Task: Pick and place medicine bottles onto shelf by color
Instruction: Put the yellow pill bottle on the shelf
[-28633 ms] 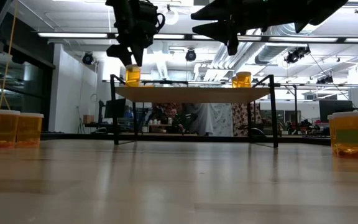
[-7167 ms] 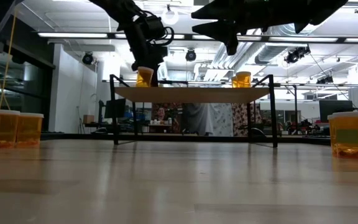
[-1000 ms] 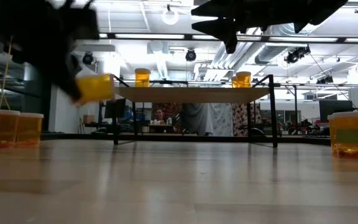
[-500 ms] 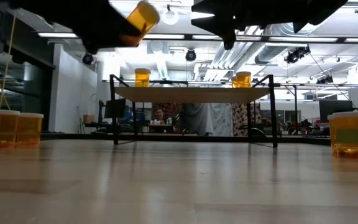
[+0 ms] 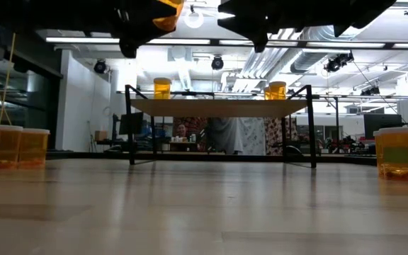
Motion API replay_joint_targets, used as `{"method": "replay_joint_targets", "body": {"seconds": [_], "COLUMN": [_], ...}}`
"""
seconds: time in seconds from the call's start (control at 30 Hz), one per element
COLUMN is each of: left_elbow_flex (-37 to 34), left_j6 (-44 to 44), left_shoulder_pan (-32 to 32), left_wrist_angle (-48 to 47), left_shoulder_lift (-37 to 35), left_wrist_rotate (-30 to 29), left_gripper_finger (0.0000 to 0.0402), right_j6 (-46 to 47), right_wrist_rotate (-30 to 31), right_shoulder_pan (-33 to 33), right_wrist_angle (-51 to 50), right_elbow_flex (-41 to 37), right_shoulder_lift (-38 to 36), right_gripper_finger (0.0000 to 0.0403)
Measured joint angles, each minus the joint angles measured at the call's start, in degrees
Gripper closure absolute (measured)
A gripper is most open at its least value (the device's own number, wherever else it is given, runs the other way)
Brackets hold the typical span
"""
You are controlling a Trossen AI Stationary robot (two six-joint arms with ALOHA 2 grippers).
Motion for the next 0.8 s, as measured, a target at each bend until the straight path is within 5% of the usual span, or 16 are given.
{"method": "replay_joint_targets", "body": {"seconds": [0.27,0.8], "left_elbow_flex": [0.0,0.0], "left_j6": [0.0,0.0], "left_shoulder_pan": [0.2,0.2], "left_wrist_angle": [-0.8,-0.7], "left_shoulder_lift": [0.0,0.0], "left_wrist_rotate": [1.3,0.9], "left_gripper_finger": [0.0215,0.0215], "right_j6": [-0.9,0.2], "right_wrist_rotate": [3.4,9.4], "right_shoulder_pan": [0.6,-0.2], "right_wrist_angle": [0.2,10.3], "right_elbow_flex": [0.0,0.0], "right_shoulder_lift": [0.5,5.7], "right_gripper_finger": [0.0237,0.0085]}}
